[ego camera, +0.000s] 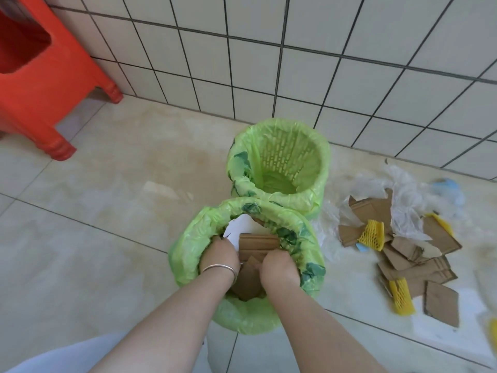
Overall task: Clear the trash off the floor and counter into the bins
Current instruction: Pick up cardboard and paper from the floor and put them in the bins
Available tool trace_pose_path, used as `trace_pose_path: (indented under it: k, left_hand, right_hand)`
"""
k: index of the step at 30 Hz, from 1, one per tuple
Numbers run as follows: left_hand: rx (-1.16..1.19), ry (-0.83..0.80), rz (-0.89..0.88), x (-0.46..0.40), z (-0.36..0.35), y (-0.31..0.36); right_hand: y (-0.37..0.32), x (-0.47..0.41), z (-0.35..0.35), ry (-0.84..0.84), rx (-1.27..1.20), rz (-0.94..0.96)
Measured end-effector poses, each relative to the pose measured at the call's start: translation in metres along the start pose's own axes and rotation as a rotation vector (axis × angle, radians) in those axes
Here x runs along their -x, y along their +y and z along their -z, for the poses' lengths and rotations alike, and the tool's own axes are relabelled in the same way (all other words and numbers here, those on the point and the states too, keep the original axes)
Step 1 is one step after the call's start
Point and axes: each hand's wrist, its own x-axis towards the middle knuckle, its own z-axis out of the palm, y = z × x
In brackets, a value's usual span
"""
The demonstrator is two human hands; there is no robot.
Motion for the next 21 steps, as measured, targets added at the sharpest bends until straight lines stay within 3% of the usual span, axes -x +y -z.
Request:
trace_pose_path:
  k: [5,9,14,21]
  left_hand:
    - [0.079,0.125,-0.015,0.000,0.030,-0.002]
    - [0.068,0.189,-0.048,0.030,0.051,-0.001]
    - [0.094,0.226,-0.354,0.089,0.071,0.037]
    - [0.060,0.168,-0.744,0.172,0.075,0.134]
  right_hand:
    - [-0.017,0.010,0.020,-0.074,-0.522,-0.039]
    - [-0.015,0.041,0.030,-0.047,-0.602,0.109]
    - [0.021,0.088,0.050,0.147,-0.658,0.195]
    - [0.117,0.117,0.089,0.422,-0.857,0.050]
